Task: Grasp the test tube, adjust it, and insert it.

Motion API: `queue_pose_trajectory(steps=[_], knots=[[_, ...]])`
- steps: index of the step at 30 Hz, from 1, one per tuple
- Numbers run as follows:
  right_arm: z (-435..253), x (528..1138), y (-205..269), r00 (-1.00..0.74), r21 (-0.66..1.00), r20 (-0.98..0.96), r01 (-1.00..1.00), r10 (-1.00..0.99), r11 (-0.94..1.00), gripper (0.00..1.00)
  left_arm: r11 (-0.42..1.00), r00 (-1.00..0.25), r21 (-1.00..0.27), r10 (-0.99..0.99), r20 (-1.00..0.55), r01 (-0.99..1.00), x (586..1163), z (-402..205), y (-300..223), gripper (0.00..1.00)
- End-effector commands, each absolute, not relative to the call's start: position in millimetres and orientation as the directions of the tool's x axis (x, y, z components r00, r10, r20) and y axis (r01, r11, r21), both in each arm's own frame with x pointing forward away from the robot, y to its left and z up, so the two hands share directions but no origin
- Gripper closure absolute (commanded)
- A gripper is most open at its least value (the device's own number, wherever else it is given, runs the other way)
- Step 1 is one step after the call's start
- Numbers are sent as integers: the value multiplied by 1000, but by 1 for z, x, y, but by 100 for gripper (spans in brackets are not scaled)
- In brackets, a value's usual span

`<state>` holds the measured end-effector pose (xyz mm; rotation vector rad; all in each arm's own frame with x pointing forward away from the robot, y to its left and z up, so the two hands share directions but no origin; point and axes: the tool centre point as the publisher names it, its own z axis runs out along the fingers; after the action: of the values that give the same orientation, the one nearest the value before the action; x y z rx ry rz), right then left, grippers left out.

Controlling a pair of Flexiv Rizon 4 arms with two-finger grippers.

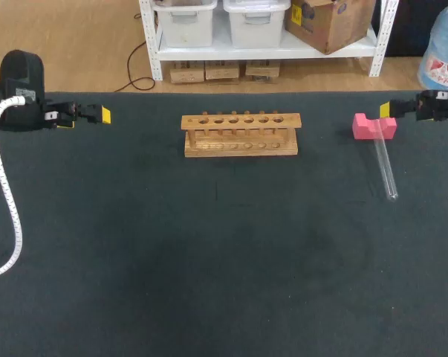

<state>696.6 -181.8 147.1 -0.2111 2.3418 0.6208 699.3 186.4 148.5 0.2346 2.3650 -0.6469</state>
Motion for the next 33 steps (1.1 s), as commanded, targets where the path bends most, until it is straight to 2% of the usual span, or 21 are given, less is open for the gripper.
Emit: queue_pose_trajectory(steps=[1, 21, 29, 33], knots=[[147, 697, -182, -745, 376, -667, -315, 19, 871, 0, 862, -763, -388, -2, -647, 327, 699, 149, 186, 0], [147, 697, -182, -745, 376, -667, -315, 19, 871, 0, 859, -752, -362, 40, -658, 362, 701, 152, 183, 0], [147, 697, -182, -745, 376, -667, -315, 19, 871, 0, 701, -583, -264, 262, -769, 663, 699, 166, 166, 0], [147, 697, -182, -745, 376, -667, -315, 19, 871, 0, 517, -415, -187, 371, -831, 836, 694, 167, 157, 0]])
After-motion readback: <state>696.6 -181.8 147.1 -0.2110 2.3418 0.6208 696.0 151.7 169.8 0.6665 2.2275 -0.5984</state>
